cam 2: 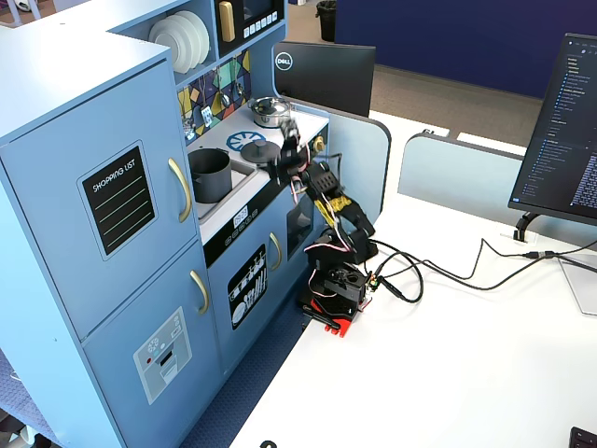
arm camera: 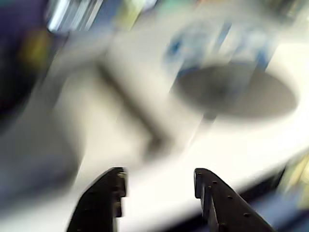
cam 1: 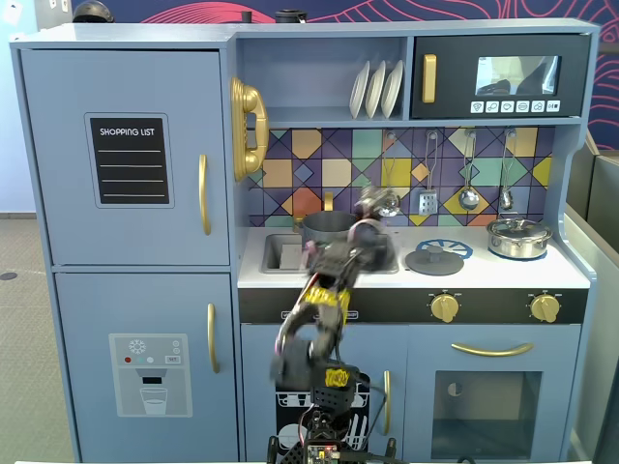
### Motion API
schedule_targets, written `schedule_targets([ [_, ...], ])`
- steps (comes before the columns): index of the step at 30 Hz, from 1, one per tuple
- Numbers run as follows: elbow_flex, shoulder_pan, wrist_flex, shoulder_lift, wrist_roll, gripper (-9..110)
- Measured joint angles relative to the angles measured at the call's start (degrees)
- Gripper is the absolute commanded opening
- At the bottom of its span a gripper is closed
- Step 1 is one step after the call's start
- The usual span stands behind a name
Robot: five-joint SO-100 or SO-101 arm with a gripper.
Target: Take off the lid from the gray recipient and place it on the counter
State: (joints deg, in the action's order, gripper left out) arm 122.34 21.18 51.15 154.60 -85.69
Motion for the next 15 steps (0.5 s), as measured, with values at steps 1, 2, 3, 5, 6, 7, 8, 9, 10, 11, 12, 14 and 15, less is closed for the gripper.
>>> schedule_targets([
  [1,2.29,-2.29,5.36,3.43,-0.18,0],
  [2,4.83,-4.39,9.49,7.29,-0.62,0],
  [3,7.56,-6.59,12.22,10.11,-0.79,0],
  [5,13.62,-10.11,14.94,15.03,-1.85,0],
  [6,16.35,-11.69,15.64,16.96,-2.55,0],
  [7,19.16,-13.27,16.0,18.63,-2.9,0],
  [8,21.8,-14.94,16.17,19.86,-3.25,0],
  [9,24.35,-16.44,16.17,20.57,-3.52,0],
  [10,26.81,-17.75,16.17,21.53,-3.34,0],
  [11,29.27,-18.9,16.17,22.76,-2.81,0],
  [12,31.64,-19.86,16.17,23.64,-2.64,0],
  [14,36.74,-22.06,16.17,25.49,-2.11,0],
  [15,38.76,-22.76,16.17,26.02,-2.11,0],
])
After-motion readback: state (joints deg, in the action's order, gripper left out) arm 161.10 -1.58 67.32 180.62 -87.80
